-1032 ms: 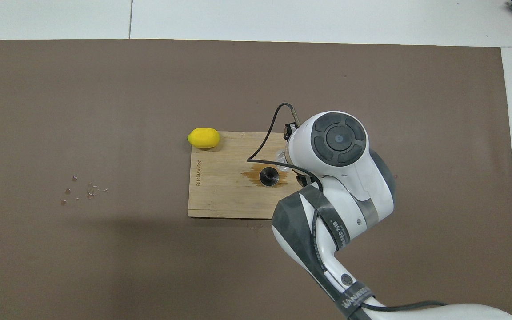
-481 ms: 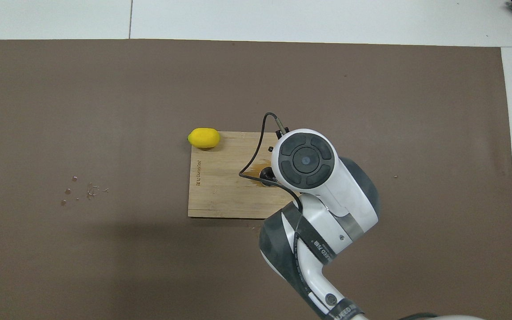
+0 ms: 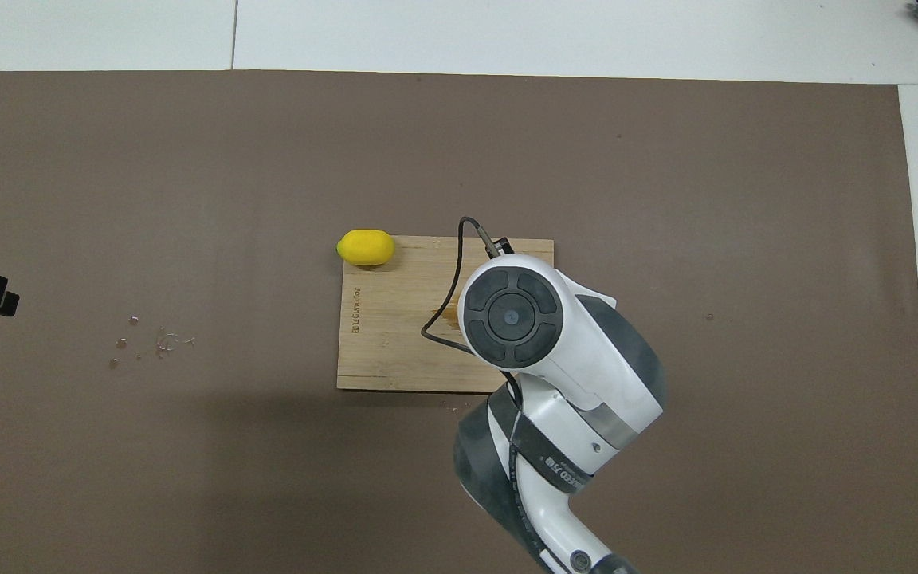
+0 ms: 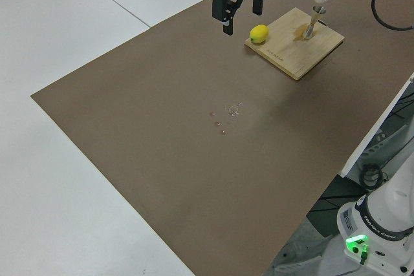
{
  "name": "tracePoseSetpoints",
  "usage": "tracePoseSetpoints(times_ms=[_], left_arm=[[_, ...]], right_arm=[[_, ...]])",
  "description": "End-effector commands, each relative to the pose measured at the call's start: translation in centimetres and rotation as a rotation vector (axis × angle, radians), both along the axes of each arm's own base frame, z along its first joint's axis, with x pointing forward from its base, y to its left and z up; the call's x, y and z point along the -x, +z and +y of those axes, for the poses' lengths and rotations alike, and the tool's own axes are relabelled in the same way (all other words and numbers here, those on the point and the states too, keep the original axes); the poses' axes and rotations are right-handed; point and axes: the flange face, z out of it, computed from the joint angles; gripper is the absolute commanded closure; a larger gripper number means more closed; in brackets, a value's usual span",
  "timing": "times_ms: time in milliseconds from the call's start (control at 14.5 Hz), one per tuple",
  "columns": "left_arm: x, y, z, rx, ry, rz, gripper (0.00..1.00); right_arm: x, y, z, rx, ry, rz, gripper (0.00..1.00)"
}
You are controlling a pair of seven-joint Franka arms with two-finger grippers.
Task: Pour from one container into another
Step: 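Tilt the glass cup above the metal cup with the right gripper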
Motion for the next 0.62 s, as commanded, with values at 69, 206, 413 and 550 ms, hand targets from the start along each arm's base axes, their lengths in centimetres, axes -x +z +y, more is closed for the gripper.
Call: tracePoseSetpoints(times_ms=[69, 206, 413, 550], left_arm=[[0.2, 0.9, 0.9, -0.022, 0.029, -0.016, 0.00], [0.0, 1.2, 0.6, -0.025, 0.047, -0.040, 0.00], [-0.4, 1.8, 0.4, -0.023, 0.115, -0.095, 0.00], [-0.6, 1.8, 0.6, -0.022, 0.146, -0.111, 0.00]], right_arm=[[0.8, 0.6, -0.5, 0.025, 0.004, -0.013, 0.99], [0.6, 0.4, -0.8, 0.013, 0.004, 0.003, 1.00], [0.2, 0.0, -1.4, -0.080, -0.025, 0.077, 1.00], [-0.3, -0.2, -2.1, -0.124, -0.034, 0.114, 1.00]])
